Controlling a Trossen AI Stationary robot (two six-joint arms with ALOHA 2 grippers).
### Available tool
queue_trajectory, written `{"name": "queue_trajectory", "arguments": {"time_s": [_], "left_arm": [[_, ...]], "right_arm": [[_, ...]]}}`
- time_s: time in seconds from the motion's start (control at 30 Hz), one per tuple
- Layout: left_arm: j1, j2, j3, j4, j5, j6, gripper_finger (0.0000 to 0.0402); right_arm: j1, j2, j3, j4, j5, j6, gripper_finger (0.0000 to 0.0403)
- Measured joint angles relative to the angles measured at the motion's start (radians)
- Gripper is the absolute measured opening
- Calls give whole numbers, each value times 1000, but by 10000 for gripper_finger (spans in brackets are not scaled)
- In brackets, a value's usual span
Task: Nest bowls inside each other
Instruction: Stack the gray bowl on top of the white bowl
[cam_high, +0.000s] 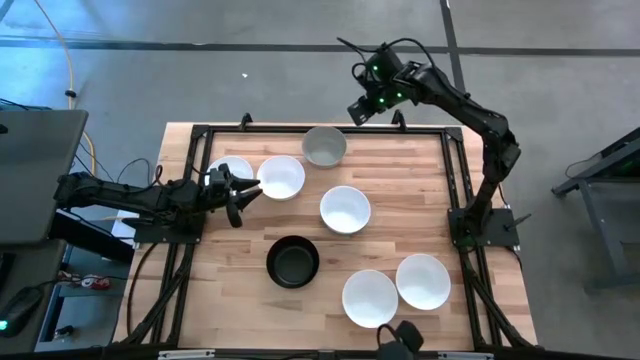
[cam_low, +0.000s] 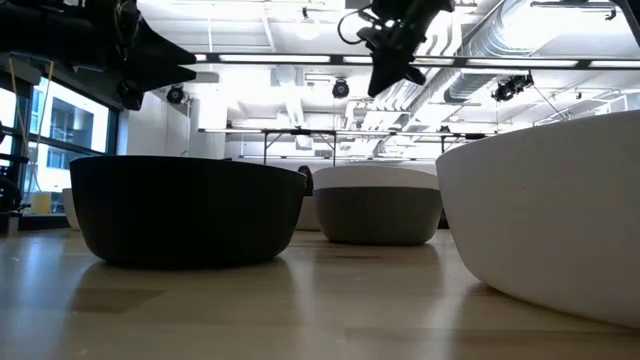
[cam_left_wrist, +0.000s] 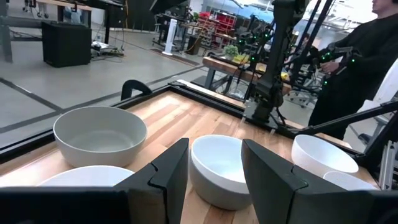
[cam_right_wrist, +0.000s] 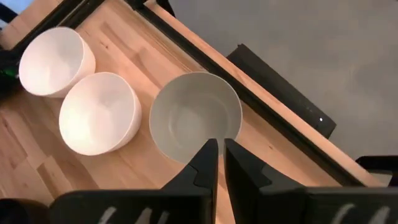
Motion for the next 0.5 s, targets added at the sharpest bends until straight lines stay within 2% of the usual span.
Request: {"name": "queue_trajectory", "arguments": {"time_s": [0.5], "left_arm": [[0,0,0,0,2,0,136]], "right_arm": [[25,0,0,68,22,-58,18]]}}
